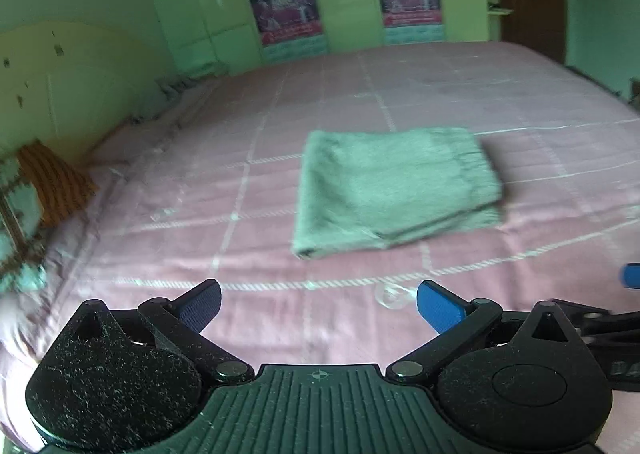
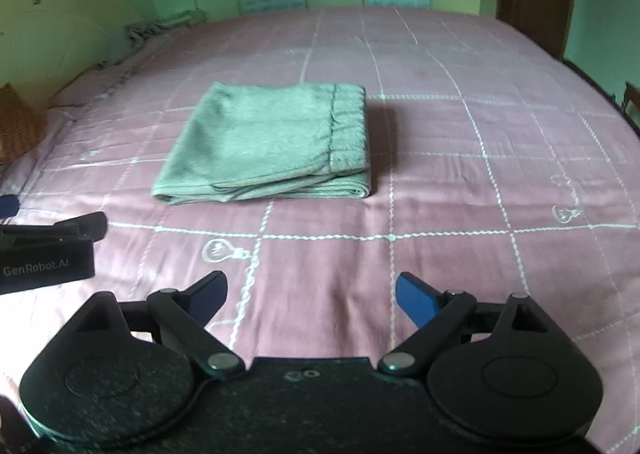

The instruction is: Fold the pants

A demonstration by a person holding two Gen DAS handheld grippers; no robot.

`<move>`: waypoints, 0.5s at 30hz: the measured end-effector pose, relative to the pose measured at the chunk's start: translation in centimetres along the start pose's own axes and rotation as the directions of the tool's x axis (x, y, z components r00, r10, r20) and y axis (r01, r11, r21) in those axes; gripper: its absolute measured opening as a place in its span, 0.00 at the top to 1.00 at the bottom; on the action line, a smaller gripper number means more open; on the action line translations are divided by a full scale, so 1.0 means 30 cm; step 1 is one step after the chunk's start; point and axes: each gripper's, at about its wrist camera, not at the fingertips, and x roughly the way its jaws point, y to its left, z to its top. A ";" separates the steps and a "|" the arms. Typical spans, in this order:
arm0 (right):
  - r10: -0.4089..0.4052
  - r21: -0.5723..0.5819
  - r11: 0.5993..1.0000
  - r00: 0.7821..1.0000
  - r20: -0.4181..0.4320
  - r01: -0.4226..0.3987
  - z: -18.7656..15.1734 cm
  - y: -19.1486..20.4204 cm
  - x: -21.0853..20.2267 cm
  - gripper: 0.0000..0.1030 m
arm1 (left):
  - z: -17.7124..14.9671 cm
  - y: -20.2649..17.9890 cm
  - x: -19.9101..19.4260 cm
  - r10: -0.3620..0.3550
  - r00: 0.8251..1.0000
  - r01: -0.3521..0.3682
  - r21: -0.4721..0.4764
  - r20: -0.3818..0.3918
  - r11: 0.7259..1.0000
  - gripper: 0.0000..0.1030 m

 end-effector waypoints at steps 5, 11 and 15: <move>-0.011 -0.018 1.000 0.993 0.120 0.013 -0.072 0.030 -0.189 0.11 | -0.063 0.052 -0.151 -0.061 0.997 0.065 -0.115 0.038 0.991 0.00; -0.043 0.010 0.999 0.963 0.266 0.042 -0.141 0.023 -0.373 0.10 | -0.120 0.034 -0.279 -0.017 0.992 0.028 -0.085 0.127 0.996 0.00; -0.058 -0.004 0.998 0.941 0.332 0.063 -0.179 0.020 -0.445 0.10 | -0.154 0.030 -0.327 -0.029 0.992 0.039 -0.082 0.124 0.996 0.00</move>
